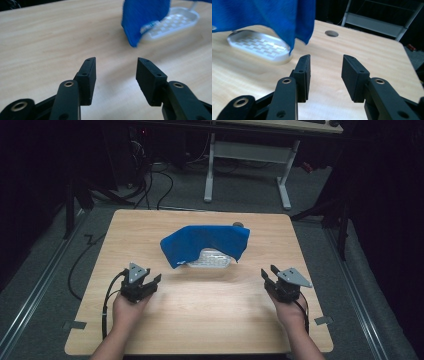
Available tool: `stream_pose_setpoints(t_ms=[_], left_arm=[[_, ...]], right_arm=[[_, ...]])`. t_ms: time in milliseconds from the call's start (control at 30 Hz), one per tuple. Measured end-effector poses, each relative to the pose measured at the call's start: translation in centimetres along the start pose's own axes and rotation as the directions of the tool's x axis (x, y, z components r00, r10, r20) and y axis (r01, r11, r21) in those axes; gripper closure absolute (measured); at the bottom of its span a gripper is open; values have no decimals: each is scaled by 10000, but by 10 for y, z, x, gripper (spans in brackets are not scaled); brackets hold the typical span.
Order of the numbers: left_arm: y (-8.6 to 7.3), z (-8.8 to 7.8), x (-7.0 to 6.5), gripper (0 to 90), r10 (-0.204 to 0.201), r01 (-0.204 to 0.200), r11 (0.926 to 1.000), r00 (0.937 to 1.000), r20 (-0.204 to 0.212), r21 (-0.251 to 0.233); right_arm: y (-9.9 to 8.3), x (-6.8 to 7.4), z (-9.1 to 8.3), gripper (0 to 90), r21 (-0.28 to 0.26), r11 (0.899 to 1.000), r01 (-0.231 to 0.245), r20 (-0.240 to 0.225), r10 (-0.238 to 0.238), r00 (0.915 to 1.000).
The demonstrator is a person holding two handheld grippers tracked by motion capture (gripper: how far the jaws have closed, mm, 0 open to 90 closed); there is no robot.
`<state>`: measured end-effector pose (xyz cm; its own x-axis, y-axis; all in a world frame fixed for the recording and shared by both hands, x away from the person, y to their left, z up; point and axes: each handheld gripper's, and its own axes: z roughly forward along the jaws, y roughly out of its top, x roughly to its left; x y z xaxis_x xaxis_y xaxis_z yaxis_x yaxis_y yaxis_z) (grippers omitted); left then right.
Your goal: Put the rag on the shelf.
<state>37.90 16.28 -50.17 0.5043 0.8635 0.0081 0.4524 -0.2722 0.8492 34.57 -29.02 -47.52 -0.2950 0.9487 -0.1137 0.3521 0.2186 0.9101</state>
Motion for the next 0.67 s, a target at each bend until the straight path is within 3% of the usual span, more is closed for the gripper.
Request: stream_pose_setpoints(t_ms=[133, 200, 300, 433, 567, 667], left_arm=[[-17, -13, -11, 492, 132, -134, 9999, 9997, 198, 93], [-29, -22, -18, 482, -8, -1, 9998, 9990, 456, 189], [-45, -37, -31, 465, 194, -232, 9978, 9979, 619, 622], [-49, -45, -33, 463, 180, -214, 9978, 9984, 540, 627], [-49, -43, -28, 462, -145, 109, 9979, 9984, 550, 643], [-50, -43, -29, 457, -143, 105, 9977, 9983, 564, 670]], right_arm=[[-14, 8, -15, 576, -50, 10000, 43, -71, -43, 10000], [-24, 14, -23, 567, -9, 9996, 268, -131, -268, 9996], [-47, 24, -42, 563, 541, 9985, 32, -574, -1, 9984], [-55, 31, -50, 563, 786, 9960, 427, -643, -377, 9972], [-56, 30, -49, 562, 824, 9960, 352, -464, -314, 9984], [-57, 30, -47, 554, 937, 9951, 318, -416, -280, 9987]])
